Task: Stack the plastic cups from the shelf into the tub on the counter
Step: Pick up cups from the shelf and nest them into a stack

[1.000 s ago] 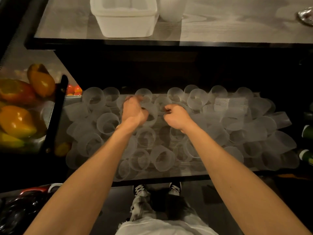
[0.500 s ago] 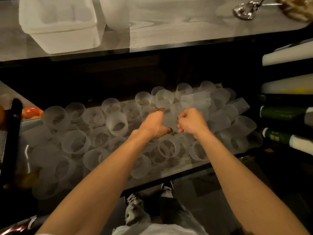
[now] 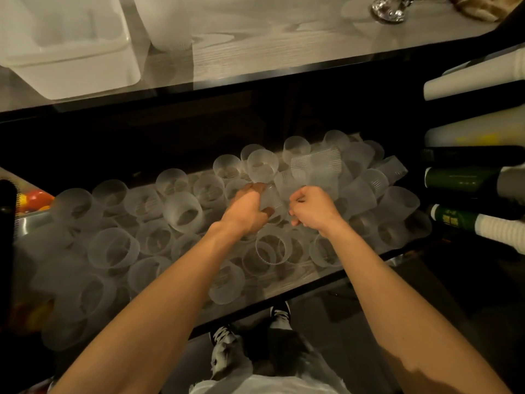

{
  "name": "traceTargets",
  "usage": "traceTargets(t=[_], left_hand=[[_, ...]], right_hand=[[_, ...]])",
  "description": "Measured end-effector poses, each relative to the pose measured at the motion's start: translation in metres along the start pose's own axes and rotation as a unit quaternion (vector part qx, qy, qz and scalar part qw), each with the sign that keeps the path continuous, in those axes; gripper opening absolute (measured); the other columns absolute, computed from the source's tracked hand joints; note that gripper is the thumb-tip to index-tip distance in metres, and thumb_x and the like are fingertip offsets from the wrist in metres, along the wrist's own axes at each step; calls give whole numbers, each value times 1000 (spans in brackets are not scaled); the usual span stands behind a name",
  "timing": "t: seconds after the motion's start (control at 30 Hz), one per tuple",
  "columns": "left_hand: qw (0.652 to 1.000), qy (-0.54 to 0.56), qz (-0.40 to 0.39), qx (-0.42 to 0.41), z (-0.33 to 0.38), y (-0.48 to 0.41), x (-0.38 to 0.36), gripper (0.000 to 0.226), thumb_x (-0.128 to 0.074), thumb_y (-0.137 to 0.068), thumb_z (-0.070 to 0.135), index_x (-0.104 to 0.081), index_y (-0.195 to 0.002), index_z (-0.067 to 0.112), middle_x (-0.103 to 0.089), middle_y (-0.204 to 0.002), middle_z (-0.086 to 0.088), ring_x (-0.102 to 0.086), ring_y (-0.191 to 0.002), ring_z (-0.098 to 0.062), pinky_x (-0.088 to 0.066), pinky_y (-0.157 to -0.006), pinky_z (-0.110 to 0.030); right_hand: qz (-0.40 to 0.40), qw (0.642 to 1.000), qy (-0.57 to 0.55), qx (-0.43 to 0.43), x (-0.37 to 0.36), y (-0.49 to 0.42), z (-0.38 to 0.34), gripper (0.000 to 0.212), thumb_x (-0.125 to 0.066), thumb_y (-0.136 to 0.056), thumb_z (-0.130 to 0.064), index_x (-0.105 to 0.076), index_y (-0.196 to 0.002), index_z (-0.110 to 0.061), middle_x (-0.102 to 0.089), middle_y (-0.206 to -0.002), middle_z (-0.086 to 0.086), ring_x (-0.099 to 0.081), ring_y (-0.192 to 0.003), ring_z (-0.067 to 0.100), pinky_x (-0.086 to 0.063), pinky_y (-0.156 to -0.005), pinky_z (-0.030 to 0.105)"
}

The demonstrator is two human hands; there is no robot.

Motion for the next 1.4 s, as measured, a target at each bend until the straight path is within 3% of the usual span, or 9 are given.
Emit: traceTargets(t=[0.13,0.33,0.5,0.63,0.8,0.93,1.1,1.27,1.4], left_hand=[[1000,17,19,15,-7,0,13,70,-73,-89,36,-44,-149,17,-54,-140,-6,-55,-126,-27,-47,-96,-32],[995,82,40,29,-16,4,33,70,-78,-84,33,-50,-145,13,-62,-131,-1,-62,-119,-19,-46,-90,-23],[992,103,66,34,-32,14,59,73,-79,-84,35,-48,-146,12,-61,-133,-3,-60,-123,-20,-49,-98,-27],[991,107,81,24,-44,26,84,77,-80,-81,37,-47,-147,15,-61,-129,2,-62,-118,-17,-54,-101,-36],[981,136,136,31,-74,53,120,69,-85,-78,32,-53,-138,19,-60,-122,8,-59,-113,-10,-51,-94,-28],[977,121,161,70,-109,74,133,73,-89,-72,27,-53,-135,23,-60,-120,10,-59,-113,-10,-52,-95,-28],[972,130,177,89,-133,93,137,72,-89,-72,20,-53,-135,19,-57,-117,10,-57,-109,-9,-47,-90,-23],[969,169,147,101,-146,96,121,70,-88,-76,15,-51,-135,19,-56,-116,10,-58,-113,-11,-46,-88,-21],[970,167,141,104,-148,93,116,70,-88,-77,19,-50,-135,21,-58,-123,8,-57,-117,-11,-46,-93,-23]], right_hand=[[-1,1000,-1,-1,-5,-1,-3,32,-58,-94,-14,-56,-126,-13,-76,-79,4,-75,-80,17,-56,-68,35],[-9,998,-61,6,-17,-4,-19,51,-65,-94,-15,-47,-142,-11,-72,-98,6,-75,-68,15,-46,-54,24],[-15,994,-95,43,-26,-11,-47,61,-73,-91,-18,-48,-146,-10,-61,-122,1,-66,-92,11,-55,-81,30],[-46,986,-150,65,-40,-10,-73,76,-81,-85,-12,-44,-151,-6,-58,-117,0,-60,-111,18,-54,-98,38],[-85,972,-152,158,-65,3,-122,47,-82,-81,0,-62,-112,-30,-60,-98,-3,-62,-93,13,-57,-88,32],[-109,969,-96,199,-95,6,-145,56,-84,-80,-4,-57,-127,-19,-58,-111,-8,-63,-87,7,-54,-75,21],[-132,964,-20,231,-129,7,-155,47,-82,-82,-9,-54,-115,-25,-61,-112,-2,-64,-80,13,-60,-78,33],[-157,963,24,218,-145,5,-148,42,-79,-85,-10,-51,-113,-24,-63,-80,-2,-59,-66,6,-46,-65,17],[-145,964,52,216,-148,3,-144,39,-78,-86,-10,-48,-107,-23,-60,-71,-3,-56,-60,7,-48,-60,22]])
Point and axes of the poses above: each hand's wrist, its own y-axis away from the middle knuckle, its own x-axis out of the back of the hand, z = x × y, the point moved 8 cm from there along -y, towards the middle knuckle
